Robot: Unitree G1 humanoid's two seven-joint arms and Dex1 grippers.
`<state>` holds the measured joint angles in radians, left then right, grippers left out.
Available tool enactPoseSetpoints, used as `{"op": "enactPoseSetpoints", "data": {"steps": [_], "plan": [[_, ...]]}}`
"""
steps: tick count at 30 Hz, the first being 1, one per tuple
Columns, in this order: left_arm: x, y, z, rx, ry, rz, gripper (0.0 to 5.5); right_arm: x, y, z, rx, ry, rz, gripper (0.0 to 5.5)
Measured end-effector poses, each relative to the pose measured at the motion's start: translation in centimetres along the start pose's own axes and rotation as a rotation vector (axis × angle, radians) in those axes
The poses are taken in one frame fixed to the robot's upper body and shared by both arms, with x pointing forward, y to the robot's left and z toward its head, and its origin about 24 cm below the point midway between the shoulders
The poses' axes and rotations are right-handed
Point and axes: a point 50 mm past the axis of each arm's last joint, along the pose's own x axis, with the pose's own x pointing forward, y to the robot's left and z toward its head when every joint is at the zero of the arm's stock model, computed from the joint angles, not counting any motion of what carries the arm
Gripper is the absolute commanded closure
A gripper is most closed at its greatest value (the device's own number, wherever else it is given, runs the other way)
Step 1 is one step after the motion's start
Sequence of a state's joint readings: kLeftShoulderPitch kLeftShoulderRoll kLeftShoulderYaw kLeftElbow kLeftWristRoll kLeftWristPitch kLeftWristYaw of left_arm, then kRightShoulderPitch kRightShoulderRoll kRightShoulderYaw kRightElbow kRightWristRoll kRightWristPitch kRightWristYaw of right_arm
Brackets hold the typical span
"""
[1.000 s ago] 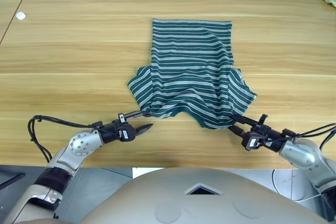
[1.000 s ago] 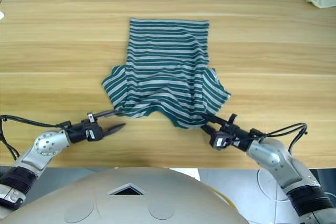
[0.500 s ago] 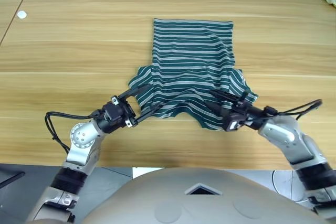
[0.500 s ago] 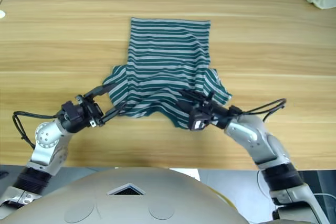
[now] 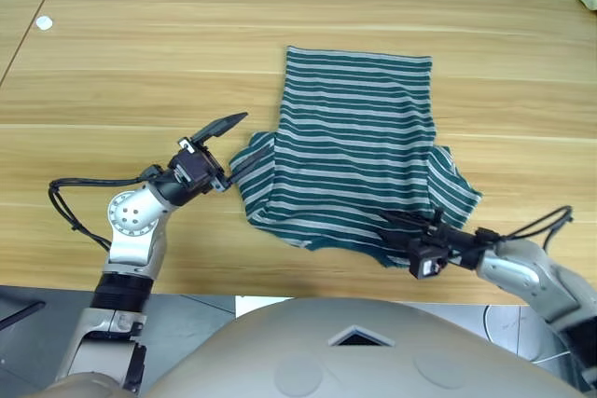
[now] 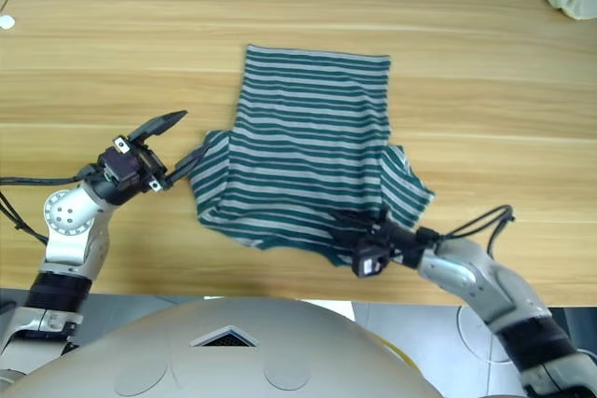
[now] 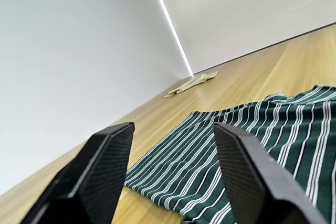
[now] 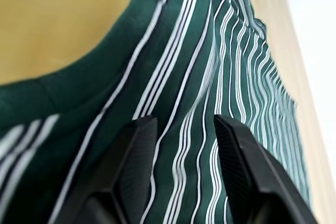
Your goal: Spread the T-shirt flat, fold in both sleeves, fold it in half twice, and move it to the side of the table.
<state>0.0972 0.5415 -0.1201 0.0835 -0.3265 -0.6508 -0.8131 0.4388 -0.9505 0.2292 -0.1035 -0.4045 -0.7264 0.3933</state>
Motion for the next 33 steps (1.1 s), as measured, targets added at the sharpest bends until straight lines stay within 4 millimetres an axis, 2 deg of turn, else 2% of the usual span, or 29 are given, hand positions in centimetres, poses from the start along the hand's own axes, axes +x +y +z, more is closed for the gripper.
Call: {"op": "enactPoseSetpoints", "data": {"steps": [2, 6, 9, 11, 13, 15, 16, 18, 21, 23, 25, 28, 33], "plan": [[-0.1, 0.2, -0.5, 0.029, 0.047, -0.023, 2.71, -0.8, -0.2, -0.1, 0.018, 0.028, -0.023, 3.51], [-1.2, -0.1, -2.7, 0.092, 0.224, -0.078, 2.71, -0.1, -2.5, 0.3, 0.038, -0.041, -0.172, 3.51], [-2.5, 0.4, -3.5, 0.191, 0.355, -0.076, 2.71, 0.7, -6.1, 1.4, 0.097, -0.204, -0.434, 3.51], [-4.5, 1.3, -3.9, 0.282, 0.484, -0.053, 2.71, 0.2, -8.9, 1.7, 0.168, -0.29, -0.637, 3.51], [-6.9, 1.7, -3.7, 0.364, 0.61, -0.052, 2.71, -0.5, -10.8, 1.4, 0.239, -0.321, -0.761, 3.51], [-8.8, 2.4, -2.1, 0.466, 0.678, -0.049, 2.71, -0.9, -12.7, -0.2, 0.269, -0.258, -0.866, 3.51], [-9.2, 2.6, -1.2, 0.515, 0.687, -0.058, 2.71, -1.2, -13.4, -1.2, 0.278, -0.212, -0.912, 3.51], [-8.9, 2.2, -0.1, 0.566, 0.681, -0.113, 2.71, -1.4, -14.2, -2.7, 0.267, -0.125, -0.961, 3.51], [-7.3, 0.2, 0.6, 0.58, 0.625, -0.296, 2.71, -1.3, -14.5, -4.6, 0.26, -0.01, -0.997, 3.51], [-6.6, -1.9, 0.5, 0.527, 0.593, -0.427, 2.71, -1.5, -14.6, -5.1, 0.247, 0.022, -1.008, 3.51], [-6.6, -2.9, 0.0, 0.482, 0.605, -0.484, 2.71, -1.9, -14.7, -5.3, 0.234, 0.034, -1.021, 3.51], [-6.6, -2.2, -1.2, 0.494, 0.658, -0.462, 2.71, -2.7, -14.4, -5.8, 0.237, 0.065, -1.05, 3.51], [-5.0, -1.2, -3.3, 0.496, 0.647, -0.377, 2.71, -3.3, -14.1, -6.2, 0.24, 0.083, -1.071, 3.51]]}}
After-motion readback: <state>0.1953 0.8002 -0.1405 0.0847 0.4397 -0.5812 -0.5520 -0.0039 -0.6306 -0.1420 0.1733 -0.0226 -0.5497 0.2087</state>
